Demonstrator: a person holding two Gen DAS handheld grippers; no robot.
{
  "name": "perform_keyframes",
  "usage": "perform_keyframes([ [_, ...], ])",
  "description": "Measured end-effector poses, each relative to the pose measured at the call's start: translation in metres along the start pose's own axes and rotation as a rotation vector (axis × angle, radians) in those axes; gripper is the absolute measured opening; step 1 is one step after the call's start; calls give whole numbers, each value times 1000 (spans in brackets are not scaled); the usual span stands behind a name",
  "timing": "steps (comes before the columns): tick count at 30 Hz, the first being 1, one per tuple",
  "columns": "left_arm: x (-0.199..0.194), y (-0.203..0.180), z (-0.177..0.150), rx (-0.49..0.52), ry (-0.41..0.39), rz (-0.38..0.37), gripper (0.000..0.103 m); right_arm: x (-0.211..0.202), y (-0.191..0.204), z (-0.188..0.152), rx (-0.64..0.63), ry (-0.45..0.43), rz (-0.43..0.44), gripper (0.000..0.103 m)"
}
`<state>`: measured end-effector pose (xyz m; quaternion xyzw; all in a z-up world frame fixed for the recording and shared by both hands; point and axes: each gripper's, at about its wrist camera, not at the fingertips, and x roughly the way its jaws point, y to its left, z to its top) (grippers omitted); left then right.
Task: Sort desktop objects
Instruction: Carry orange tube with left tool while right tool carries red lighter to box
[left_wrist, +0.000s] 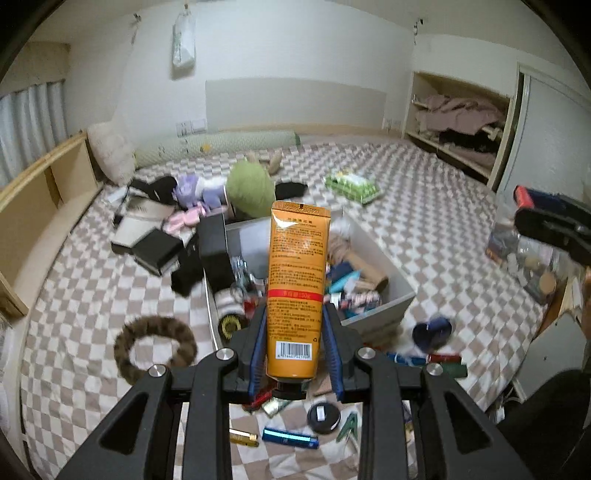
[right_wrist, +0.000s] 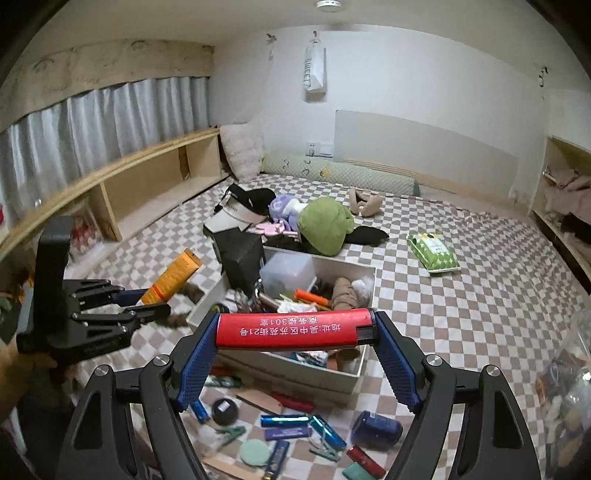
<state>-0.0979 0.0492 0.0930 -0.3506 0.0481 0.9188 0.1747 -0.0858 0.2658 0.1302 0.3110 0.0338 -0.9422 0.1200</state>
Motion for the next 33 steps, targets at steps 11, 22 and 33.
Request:
perform_keyframes([
  [11,18,-1,43,-26,9,64,28,20,-3,52,77,22,-20,81],
  [22,116,31,16,-40,211,107,28,135,-25,41,178,200,-29,81],
  [33,173,38,-7,-54,361,103,28,216,-40,-7,257,389,-16,81],
])
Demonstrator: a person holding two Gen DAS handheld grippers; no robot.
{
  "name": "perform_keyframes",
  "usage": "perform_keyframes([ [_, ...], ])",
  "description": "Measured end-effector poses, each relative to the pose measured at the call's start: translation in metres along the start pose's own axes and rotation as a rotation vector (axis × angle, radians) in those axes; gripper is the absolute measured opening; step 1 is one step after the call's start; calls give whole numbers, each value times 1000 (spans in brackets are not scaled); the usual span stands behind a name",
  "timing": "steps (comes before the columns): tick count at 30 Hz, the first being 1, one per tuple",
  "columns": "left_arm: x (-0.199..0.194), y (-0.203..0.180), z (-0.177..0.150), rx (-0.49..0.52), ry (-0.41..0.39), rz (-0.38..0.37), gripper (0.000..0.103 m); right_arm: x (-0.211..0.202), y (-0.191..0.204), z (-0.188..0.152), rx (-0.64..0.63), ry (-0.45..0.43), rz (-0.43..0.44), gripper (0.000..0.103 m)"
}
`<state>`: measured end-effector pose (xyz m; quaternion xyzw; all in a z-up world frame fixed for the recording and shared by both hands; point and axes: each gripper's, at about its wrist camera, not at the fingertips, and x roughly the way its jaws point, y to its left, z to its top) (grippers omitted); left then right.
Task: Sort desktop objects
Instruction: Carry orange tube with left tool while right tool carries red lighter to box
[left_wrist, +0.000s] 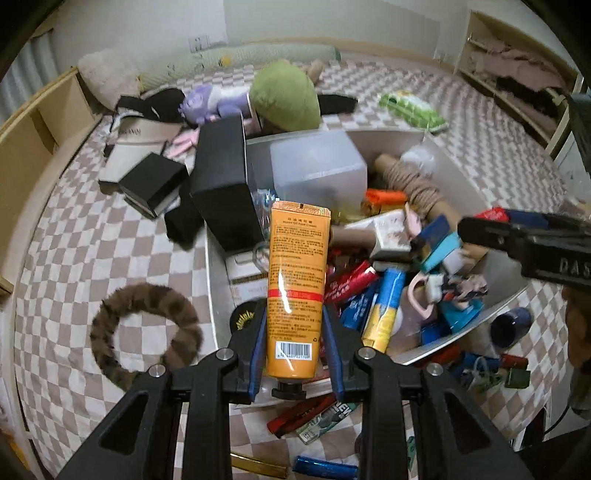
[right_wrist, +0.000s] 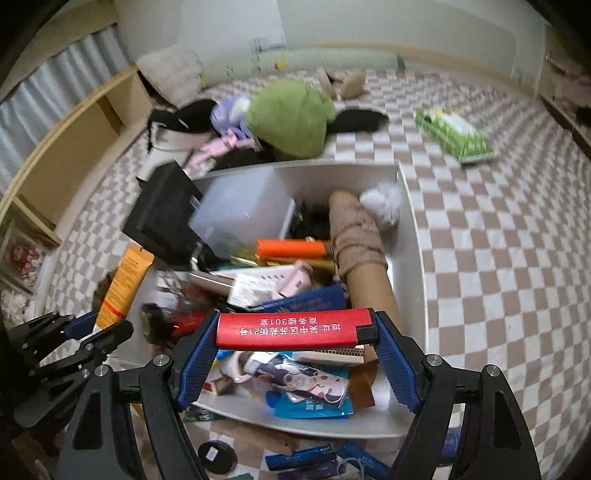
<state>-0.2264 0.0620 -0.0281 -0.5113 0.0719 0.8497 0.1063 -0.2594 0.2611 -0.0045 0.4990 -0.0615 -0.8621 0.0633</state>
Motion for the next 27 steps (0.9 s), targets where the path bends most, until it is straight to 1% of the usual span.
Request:
perform_keyframes([
  [2,8,4,0,-22,20,4,28,17,-4,-2,14,35,1,81],
  [6,20,12,3,-79,44,1,28,36,-6,7,36,57,24,81],
  [10,26,11,5,-76,50,10,28,55,1,16,36,89,35,81],
  [12,30,11,5,-76,58,13,28,62,5,20,40,93,26,81],
  [18,39,19,7,-96,70,28,29,73,5,23,62,106,14,81],
  [21,40,22,9,-115,69,19,29,79,5,25,73,112,9,81],
  [27,43,18,10,-107,68,25,29,90,4,28,94,124,-3,81],
])
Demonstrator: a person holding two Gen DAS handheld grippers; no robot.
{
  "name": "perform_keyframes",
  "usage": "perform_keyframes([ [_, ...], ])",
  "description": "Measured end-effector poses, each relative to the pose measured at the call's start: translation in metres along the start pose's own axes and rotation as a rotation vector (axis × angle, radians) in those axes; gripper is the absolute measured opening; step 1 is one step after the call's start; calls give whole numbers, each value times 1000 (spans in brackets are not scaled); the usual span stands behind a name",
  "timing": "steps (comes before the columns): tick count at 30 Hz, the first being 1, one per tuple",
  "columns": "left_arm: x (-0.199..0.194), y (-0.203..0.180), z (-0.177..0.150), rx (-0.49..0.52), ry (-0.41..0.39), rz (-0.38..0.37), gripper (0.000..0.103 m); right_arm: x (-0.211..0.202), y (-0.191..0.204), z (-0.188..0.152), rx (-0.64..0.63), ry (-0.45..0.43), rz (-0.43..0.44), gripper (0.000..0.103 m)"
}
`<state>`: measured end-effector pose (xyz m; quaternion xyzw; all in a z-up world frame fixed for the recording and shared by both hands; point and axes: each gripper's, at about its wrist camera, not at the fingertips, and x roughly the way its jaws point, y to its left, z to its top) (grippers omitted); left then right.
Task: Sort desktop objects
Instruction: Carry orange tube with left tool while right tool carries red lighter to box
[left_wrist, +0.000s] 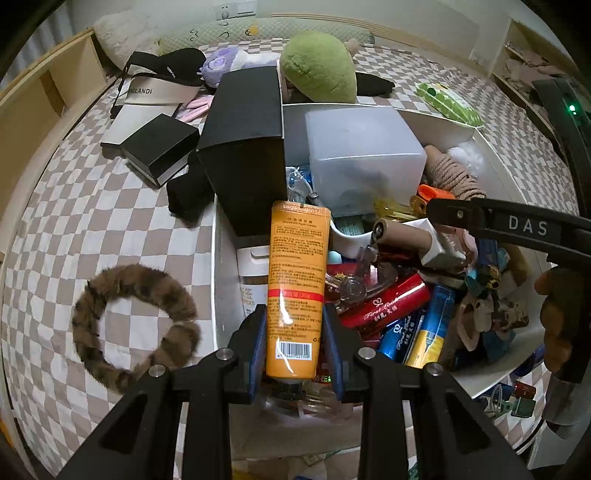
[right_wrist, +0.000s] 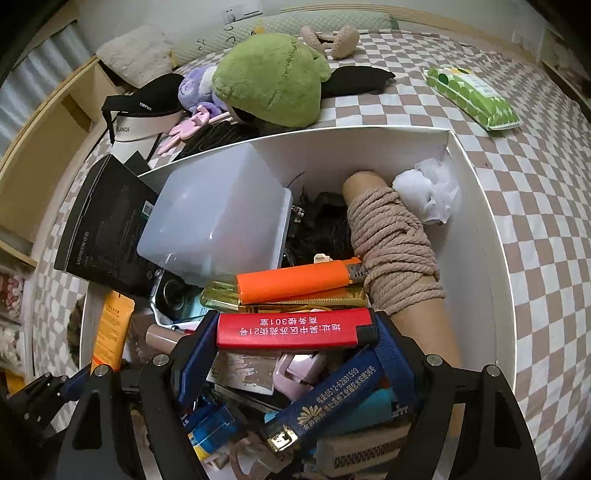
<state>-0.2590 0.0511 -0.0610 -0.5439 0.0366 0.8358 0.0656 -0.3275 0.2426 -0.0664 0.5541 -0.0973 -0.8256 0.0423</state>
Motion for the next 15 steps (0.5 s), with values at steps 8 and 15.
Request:
perform_keyframes([
  [8,2,-7,2,9,-4,18,29,-5,2,-3,-21,-18,-5,81],
  [15,3,-12,5,13,-8,34,29,-17,-6,-8,0,-30,29,82],
])
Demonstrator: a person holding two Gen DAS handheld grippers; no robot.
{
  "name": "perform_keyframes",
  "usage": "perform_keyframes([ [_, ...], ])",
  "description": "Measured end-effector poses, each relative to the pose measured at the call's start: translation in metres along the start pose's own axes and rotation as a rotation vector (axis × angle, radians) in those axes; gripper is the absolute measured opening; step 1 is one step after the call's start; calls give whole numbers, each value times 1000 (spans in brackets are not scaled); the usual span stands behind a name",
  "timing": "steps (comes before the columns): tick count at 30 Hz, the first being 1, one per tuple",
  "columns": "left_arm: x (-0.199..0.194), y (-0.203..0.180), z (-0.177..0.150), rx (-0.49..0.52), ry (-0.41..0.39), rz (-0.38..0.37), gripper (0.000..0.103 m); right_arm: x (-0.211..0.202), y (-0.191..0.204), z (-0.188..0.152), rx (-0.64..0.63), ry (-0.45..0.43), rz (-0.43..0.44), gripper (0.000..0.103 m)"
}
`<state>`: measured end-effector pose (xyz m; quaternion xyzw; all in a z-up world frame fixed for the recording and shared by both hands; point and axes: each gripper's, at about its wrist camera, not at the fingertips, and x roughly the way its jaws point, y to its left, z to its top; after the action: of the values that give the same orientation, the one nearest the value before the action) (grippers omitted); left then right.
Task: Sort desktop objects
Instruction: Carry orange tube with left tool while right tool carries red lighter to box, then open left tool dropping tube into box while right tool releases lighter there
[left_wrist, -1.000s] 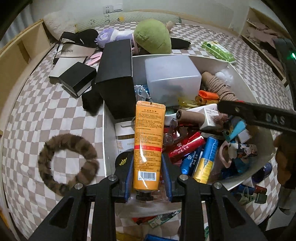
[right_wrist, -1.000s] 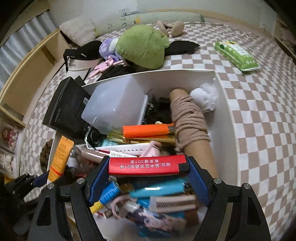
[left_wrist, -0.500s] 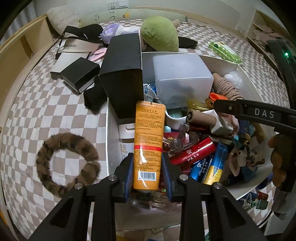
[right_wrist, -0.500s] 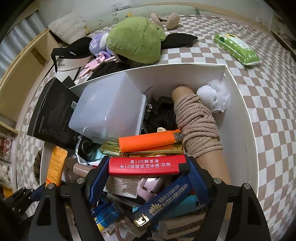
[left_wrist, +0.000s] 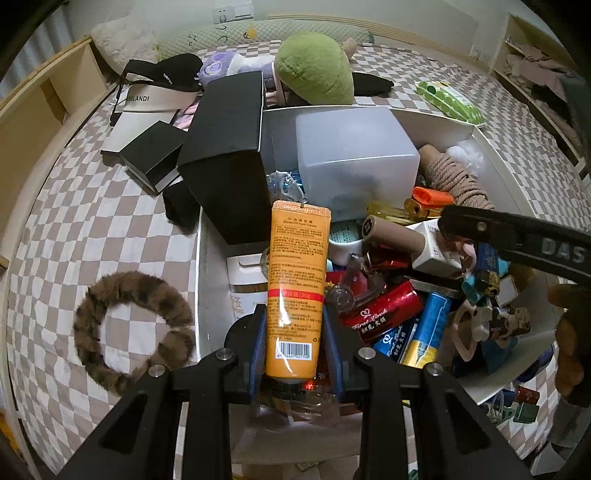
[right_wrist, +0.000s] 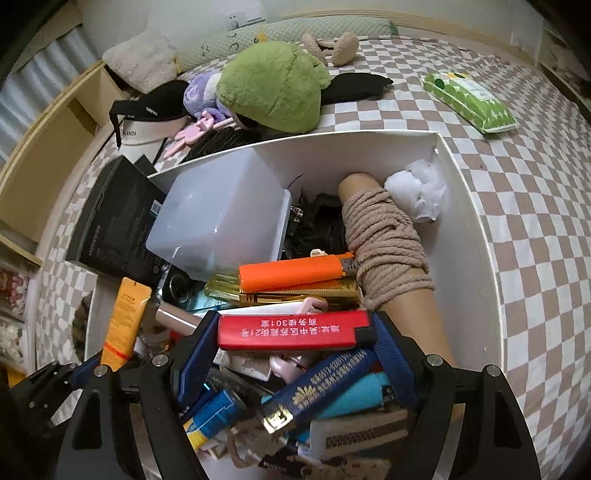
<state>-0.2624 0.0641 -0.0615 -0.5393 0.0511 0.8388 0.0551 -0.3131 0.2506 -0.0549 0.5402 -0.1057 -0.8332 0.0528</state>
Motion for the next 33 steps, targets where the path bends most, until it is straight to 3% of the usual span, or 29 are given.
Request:
perform_keyframes([
  [13,-1,-4,0,-13,-3,17,31,-8,-7,-5,21,-1,26,83],
  [14,-2,-4,0,-13,-5,18,34,-9,-8,-5,21,-4,26,83],
  [16,-5,-5,-1,-14,-11,19,61,-12,-9,-7,19,-10,23,83],
  [17,-7,-5,-1,-14,-14,19,63,-13,-10,-7,17,-13,20,83],
  [27,-26,-11,-11,8,-72,31,64,-29,-17,-15,36,-37,30,83],
  [30,-37,-14,-12,29,-119,47,77,-38,-16,-19,30,-57,26,83],
  [33,-48,-17,-14,47,-159,44,78,-45,-15,-22,8,-77,-2,83],
])
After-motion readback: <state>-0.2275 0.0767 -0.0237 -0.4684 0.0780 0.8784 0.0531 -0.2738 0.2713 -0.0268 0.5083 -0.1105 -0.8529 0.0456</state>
